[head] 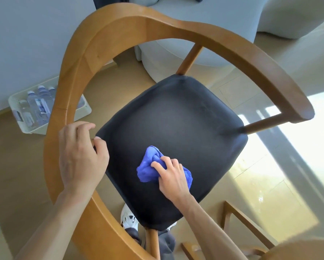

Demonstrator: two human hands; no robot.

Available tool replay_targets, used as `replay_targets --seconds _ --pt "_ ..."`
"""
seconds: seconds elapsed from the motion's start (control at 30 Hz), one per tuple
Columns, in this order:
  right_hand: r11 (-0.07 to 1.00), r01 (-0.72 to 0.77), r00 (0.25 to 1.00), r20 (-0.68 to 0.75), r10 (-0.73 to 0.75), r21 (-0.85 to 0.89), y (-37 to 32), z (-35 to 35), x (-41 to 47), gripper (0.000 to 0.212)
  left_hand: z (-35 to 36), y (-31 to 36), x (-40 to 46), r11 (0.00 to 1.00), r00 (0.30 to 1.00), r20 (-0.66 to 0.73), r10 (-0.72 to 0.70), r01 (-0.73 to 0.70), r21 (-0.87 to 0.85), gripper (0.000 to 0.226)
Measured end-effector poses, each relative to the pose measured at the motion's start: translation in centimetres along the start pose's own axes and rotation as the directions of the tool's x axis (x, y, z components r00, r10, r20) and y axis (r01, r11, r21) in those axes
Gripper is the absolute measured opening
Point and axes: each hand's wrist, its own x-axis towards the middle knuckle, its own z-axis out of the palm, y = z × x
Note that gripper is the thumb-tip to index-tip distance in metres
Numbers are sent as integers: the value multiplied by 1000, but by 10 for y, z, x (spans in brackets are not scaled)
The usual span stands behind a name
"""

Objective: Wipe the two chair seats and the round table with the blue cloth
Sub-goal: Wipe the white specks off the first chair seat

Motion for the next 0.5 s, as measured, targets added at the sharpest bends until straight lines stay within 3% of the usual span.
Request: replay_targets --seconds 0.2,0.33,0.5 --pt "982 -186 981 -66 184 -24 69 -30 35 53 0 3 1 998 1000 24 -13 12 65 41" --pt "935 -354 929 -111 353 10 122 -54 59 42 2 1 1 997 1000 25 -8 6 72 41" --pt "701 -696 687 -140 713 154 142 -65 72 39 4 3 3 996 999 27 -28 26 86 40"
